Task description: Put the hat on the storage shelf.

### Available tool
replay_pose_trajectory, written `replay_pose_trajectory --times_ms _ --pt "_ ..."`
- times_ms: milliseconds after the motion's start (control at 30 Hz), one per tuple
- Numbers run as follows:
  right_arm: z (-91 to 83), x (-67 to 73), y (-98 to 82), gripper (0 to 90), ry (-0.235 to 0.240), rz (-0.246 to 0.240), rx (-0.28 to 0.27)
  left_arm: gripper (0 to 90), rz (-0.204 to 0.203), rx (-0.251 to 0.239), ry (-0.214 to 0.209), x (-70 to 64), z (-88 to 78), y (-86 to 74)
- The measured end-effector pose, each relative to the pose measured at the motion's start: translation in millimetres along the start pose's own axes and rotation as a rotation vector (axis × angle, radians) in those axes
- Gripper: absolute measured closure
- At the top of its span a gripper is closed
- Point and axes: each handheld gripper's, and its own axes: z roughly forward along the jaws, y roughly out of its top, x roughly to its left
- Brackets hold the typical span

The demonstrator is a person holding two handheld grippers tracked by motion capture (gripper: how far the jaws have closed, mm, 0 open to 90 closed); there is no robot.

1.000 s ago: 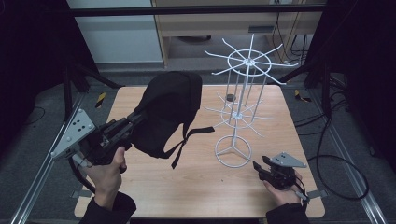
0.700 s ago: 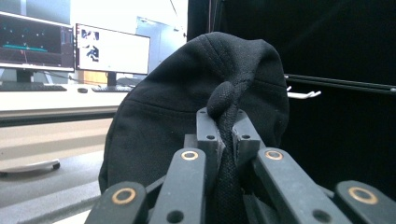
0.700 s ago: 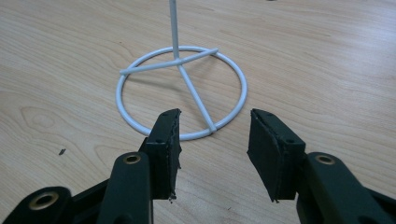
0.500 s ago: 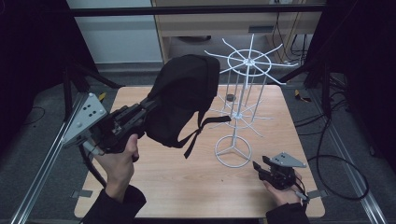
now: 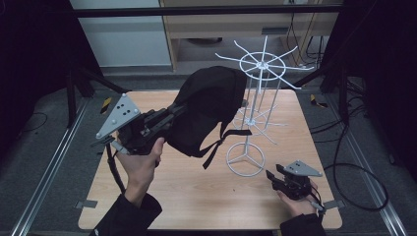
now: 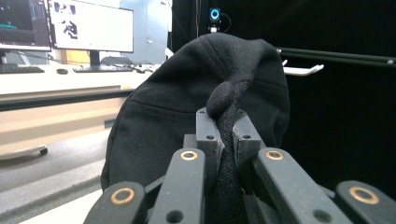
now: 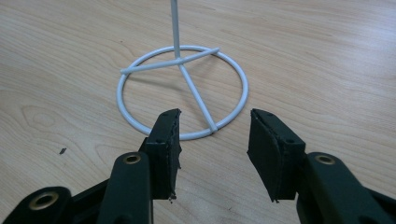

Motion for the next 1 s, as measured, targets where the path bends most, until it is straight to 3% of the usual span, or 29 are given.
replay_pose_trajectory --times_ms 433,1000 --pt "0.5 1.0 -0.1 53.6 0.003 0.004 0.005 83.1 -0.012 0.067 -0.015 6.6 7.8 -20.9" --pt "0.8 1.0 -0.4 52.6 0.003 0.003 0.009 79.1 0.012 0.166 -0.023 -1.7 32.8 -42.2"
